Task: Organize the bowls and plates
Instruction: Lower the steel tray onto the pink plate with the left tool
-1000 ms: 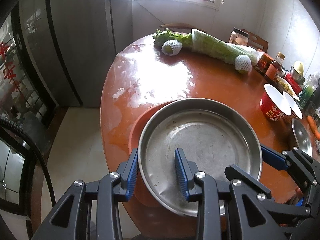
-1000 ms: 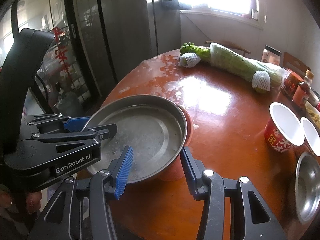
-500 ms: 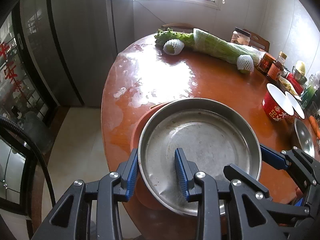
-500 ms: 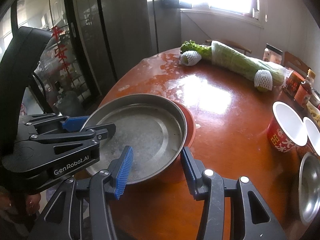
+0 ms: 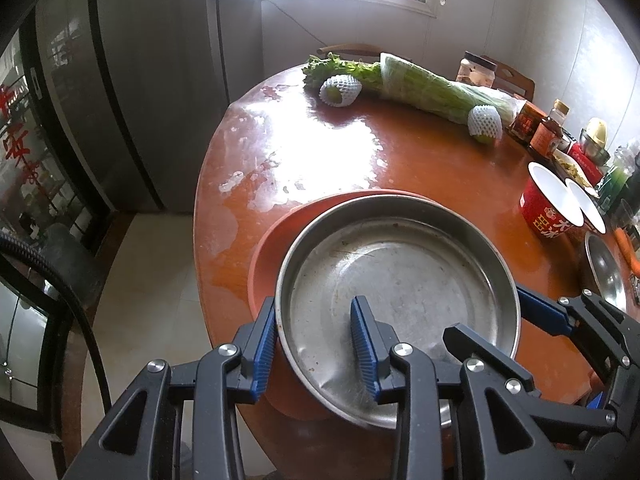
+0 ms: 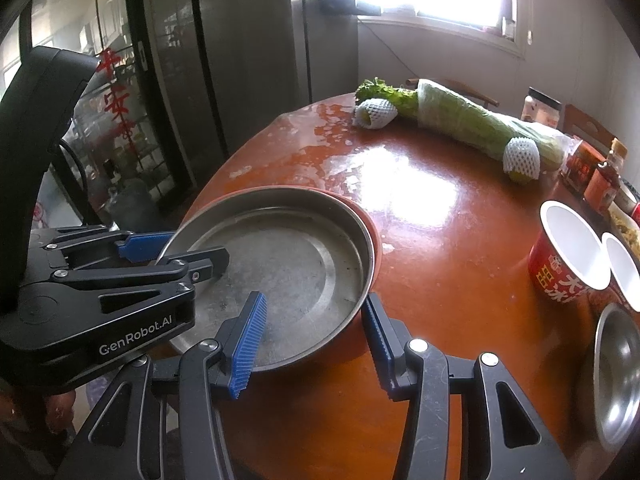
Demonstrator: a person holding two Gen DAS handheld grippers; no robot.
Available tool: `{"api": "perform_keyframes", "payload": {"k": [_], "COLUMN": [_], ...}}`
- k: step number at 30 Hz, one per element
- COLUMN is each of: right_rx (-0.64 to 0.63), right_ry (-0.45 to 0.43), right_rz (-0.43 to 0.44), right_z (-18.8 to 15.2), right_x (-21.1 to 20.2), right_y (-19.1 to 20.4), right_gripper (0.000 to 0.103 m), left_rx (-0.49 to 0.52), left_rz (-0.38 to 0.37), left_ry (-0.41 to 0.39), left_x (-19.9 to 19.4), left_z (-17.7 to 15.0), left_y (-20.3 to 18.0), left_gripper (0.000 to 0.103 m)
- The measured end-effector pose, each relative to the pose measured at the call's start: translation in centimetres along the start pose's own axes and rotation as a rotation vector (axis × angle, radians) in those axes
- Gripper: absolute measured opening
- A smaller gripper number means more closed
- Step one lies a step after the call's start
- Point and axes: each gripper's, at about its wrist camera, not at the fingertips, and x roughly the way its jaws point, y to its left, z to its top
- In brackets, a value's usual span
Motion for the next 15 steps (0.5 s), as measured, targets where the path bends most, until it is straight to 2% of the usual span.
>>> {"api": "perform_keyframes", "payload": {"k": [7, 12, 15], "right_rx": [0.012, 0.018, 0.021], "right_ry": [-0.002, -0.008, -0.008], "right_rz": [0.007, 0.013, 0.012], "right_z": [0.1, 0.1, 0.1], "right_x": [-0.1, -0.3, -0.3], "right_y": [-0.2, -0.3, -0.4], "right_gripper": [0.052, 0.052, 0.051], "left_rx": [-0.005, 0.0, 0.003], "left_rz": [-0.013, -0.032, -0.033], "left_ry": [-0.004, -0.016, -0.018], "left_x": [-0.5, -1.0, -1.1], "left_z": [-0.2, -0.3, -0.3], "left_y": [0.0, -0.2, -0.4], "left_gripper": [0.039, 0.048, 0.049]}}
